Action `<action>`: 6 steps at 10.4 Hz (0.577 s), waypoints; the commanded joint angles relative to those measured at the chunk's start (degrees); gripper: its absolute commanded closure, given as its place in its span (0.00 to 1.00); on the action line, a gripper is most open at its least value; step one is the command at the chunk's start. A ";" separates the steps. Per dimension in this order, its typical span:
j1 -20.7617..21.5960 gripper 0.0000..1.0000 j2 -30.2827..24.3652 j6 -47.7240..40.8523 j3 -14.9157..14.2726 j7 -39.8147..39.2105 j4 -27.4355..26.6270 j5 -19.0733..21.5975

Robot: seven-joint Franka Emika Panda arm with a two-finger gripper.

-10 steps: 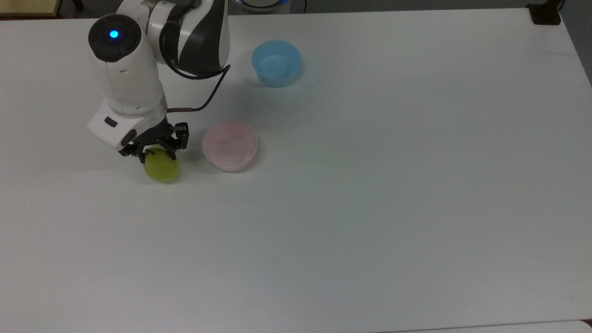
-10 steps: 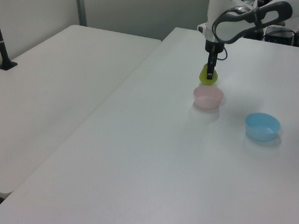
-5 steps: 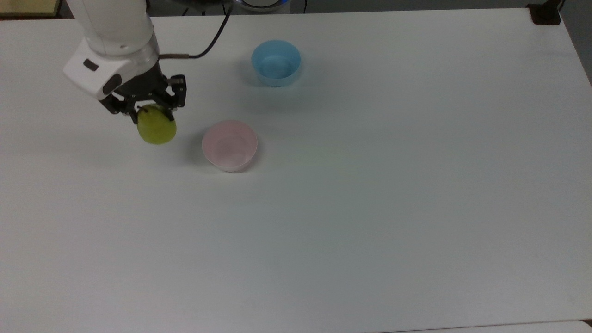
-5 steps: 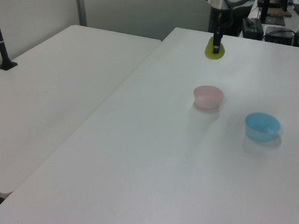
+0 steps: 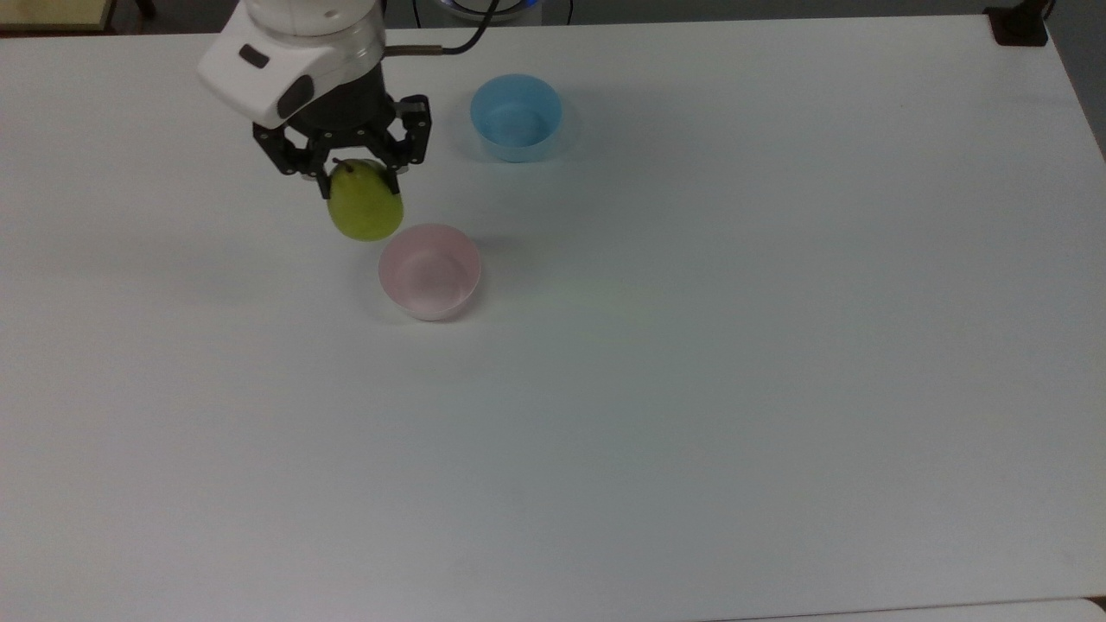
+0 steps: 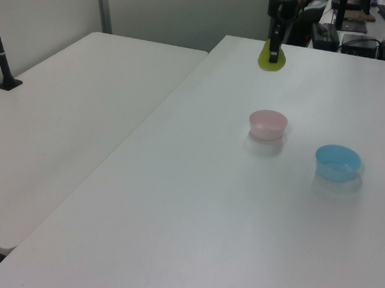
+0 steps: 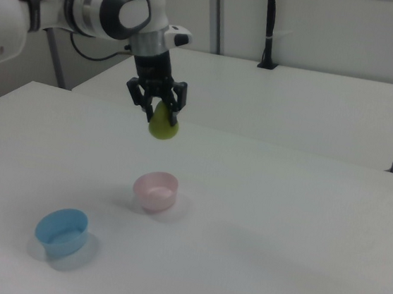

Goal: Place the pear in the bowl
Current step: 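Carry the pear over the pink bowl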

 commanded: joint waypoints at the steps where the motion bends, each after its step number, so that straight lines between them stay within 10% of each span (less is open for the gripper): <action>1: 2.16 1.00 -5.54 1.99 -0.05 3.11 -9.04 0.42; 6: 4.01 1.00 -6.78 19.83 0.04 4.43 -23.81 1.04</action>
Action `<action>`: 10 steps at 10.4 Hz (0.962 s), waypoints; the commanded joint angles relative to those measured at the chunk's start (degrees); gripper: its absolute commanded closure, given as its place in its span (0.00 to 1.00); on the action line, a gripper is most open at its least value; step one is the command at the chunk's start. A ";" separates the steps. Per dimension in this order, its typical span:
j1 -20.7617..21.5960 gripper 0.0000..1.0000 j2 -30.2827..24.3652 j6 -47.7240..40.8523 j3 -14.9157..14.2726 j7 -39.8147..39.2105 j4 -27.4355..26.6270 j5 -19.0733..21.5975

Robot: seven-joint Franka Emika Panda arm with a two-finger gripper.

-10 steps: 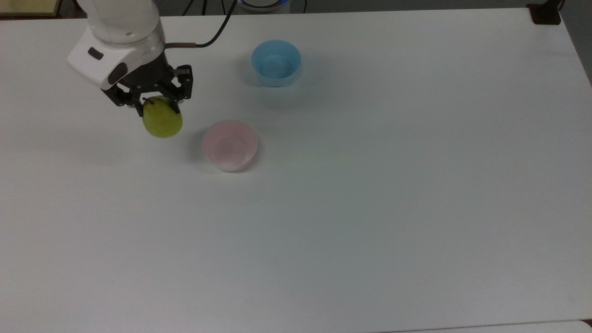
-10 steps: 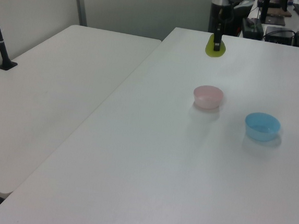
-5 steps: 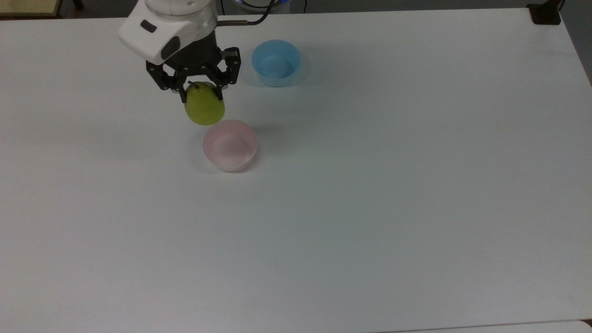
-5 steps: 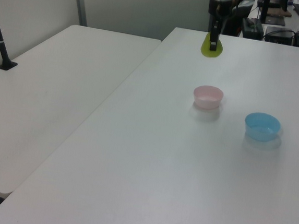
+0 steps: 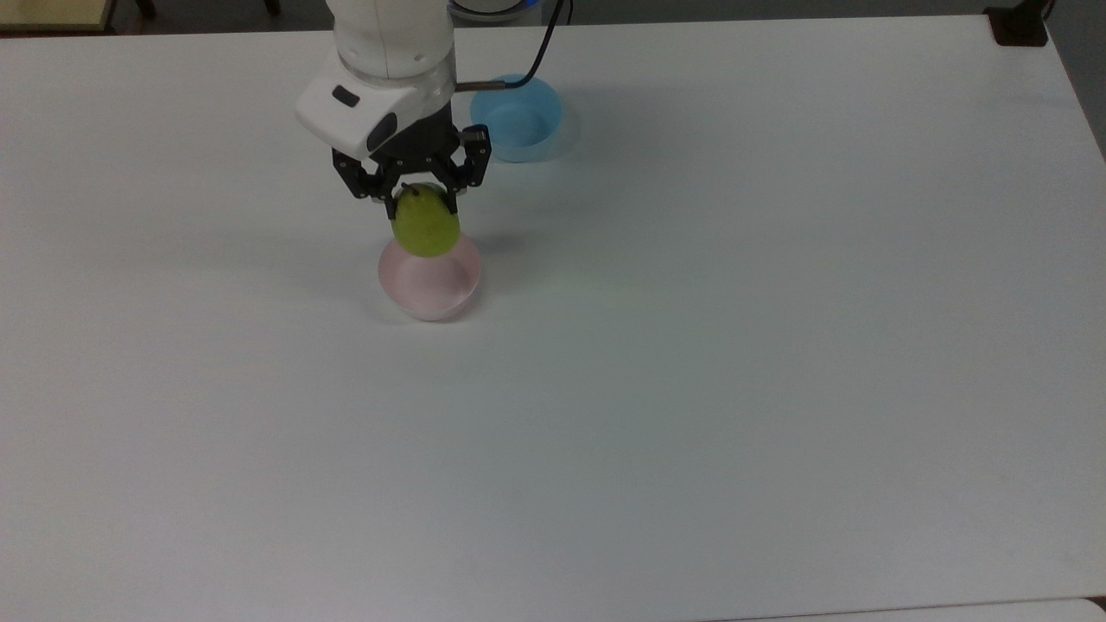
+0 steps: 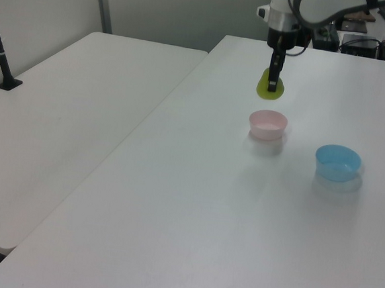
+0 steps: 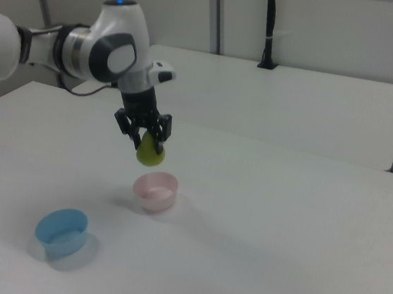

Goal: Place the pear in the bowl
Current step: 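Carry the pear over the pink bowl, then lower the pear into the pink bowl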

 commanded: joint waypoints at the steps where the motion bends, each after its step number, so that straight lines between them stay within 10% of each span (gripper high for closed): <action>1: 0.72 1.00 -2.31 7.92 -0.12 0.71 -8.65 0.53; 10: 0.10 0.91 4.55 15.05 -0.12 -0.52 -9.46 -0.09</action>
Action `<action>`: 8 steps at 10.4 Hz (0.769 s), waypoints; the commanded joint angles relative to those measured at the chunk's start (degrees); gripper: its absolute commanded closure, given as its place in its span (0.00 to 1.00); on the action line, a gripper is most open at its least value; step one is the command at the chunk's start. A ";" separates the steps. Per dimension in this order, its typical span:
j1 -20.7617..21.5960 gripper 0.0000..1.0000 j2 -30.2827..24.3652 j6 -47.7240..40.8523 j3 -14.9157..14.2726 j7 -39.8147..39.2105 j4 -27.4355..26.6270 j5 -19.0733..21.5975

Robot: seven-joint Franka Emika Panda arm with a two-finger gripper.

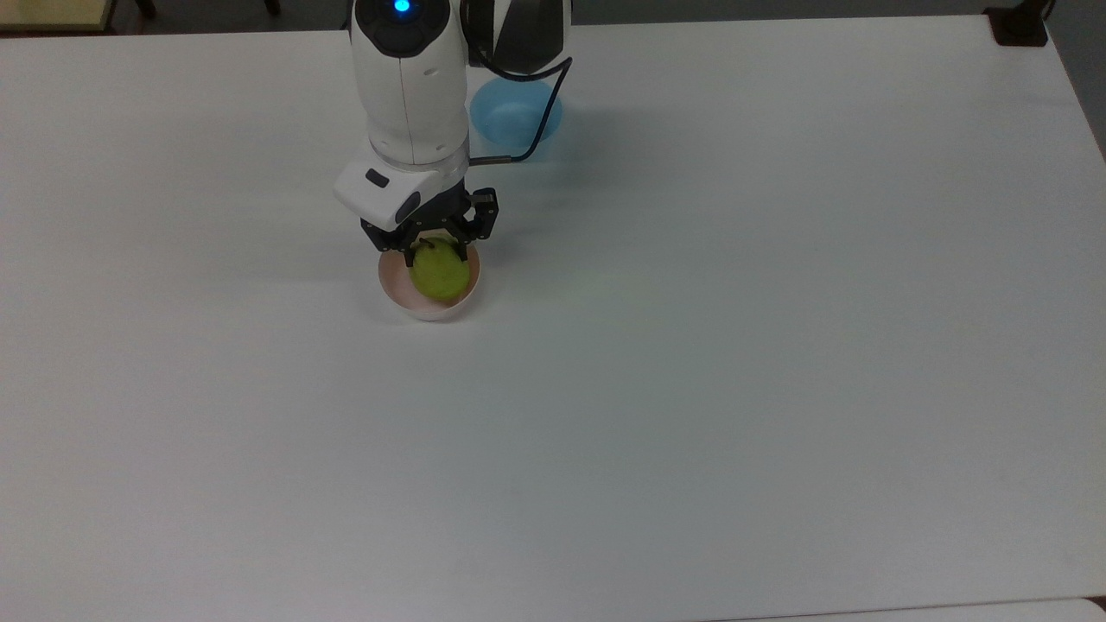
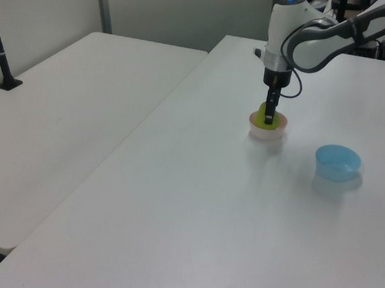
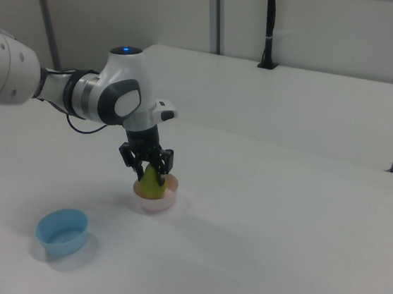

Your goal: Place the pear in the bowl

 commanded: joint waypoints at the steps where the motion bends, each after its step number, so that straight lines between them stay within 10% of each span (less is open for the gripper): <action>1: -0.09 0.78 -0.13 2.36 -0.12 -0.52 -0.88 -0.08; 4: -0.27 0.01 -0.13 1.92 -0.12 -0.34 -0.53 -0.08; 8: 0.17 0.00 -3.01 -7.51 -0.21 0.36 5.59 -0.08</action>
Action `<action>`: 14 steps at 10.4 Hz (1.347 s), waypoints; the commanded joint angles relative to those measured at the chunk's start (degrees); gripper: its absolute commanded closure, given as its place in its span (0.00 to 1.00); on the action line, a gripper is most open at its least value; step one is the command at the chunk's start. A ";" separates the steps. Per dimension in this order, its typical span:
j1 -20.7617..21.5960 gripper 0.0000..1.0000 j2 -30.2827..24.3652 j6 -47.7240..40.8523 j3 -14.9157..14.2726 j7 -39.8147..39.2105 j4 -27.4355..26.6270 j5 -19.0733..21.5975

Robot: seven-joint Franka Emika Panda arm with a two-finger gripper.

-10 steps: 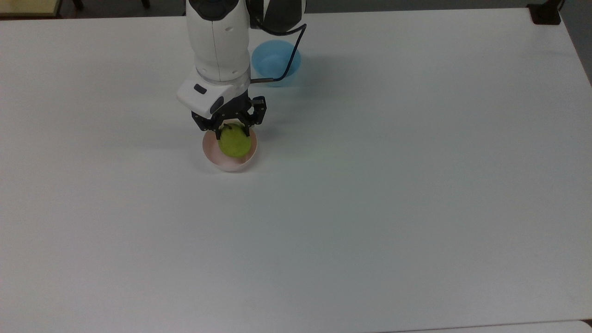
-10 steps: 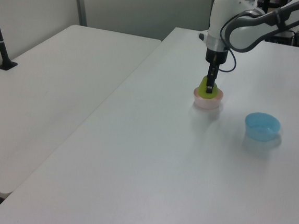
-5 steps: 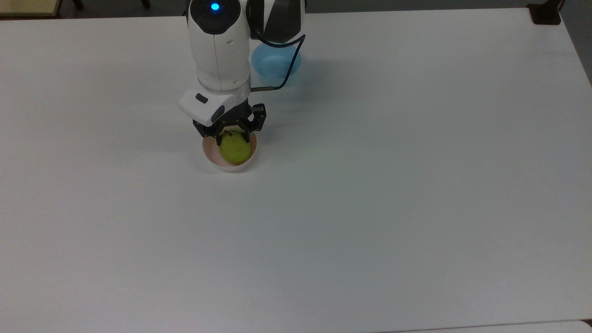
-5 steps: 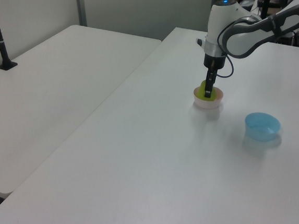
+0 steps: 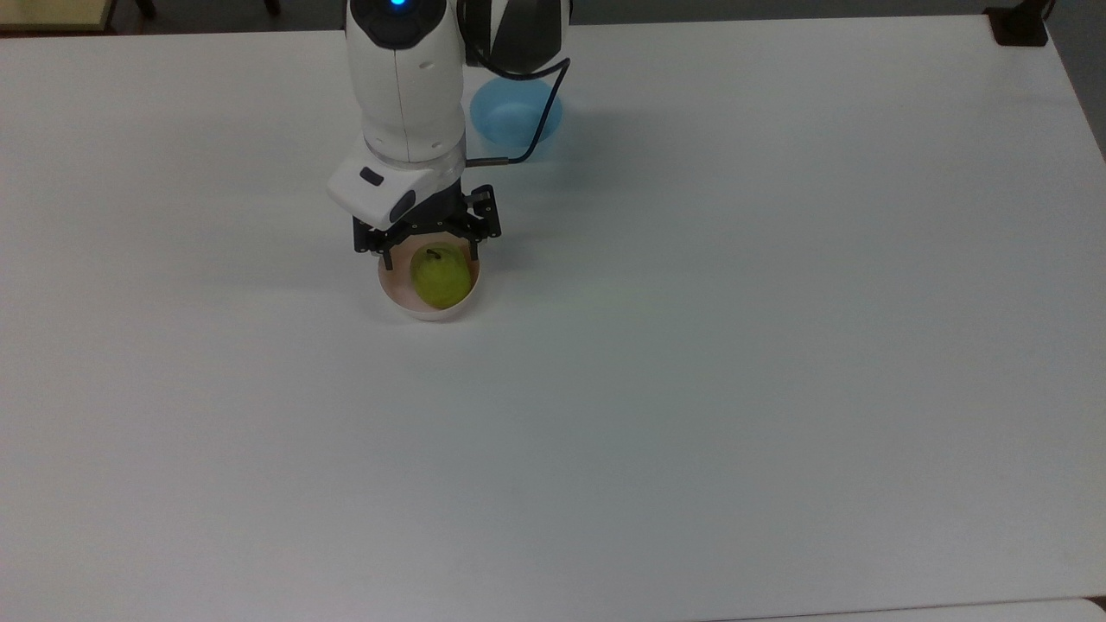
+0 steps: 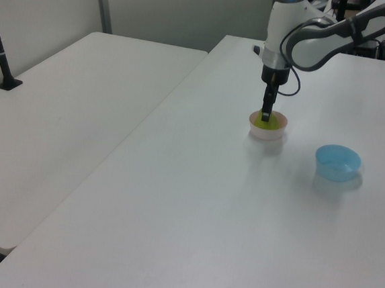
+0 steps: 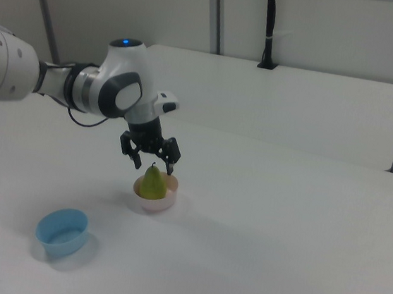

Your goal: Place the pear in the bowl

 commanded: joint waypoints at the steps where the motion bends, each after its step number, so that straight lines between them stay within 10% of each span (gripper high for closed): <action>1: 0.54 0.00 -4.78 -13.98 -0.19 0.28 7.80 -0.16; 6: 0.98 0.00 -16.55 -35.46 -0.19 4.46 13.02 0.63; 14: -3.68 0.00 -17.63 -34.78 3.33 3.26 12.31 3.27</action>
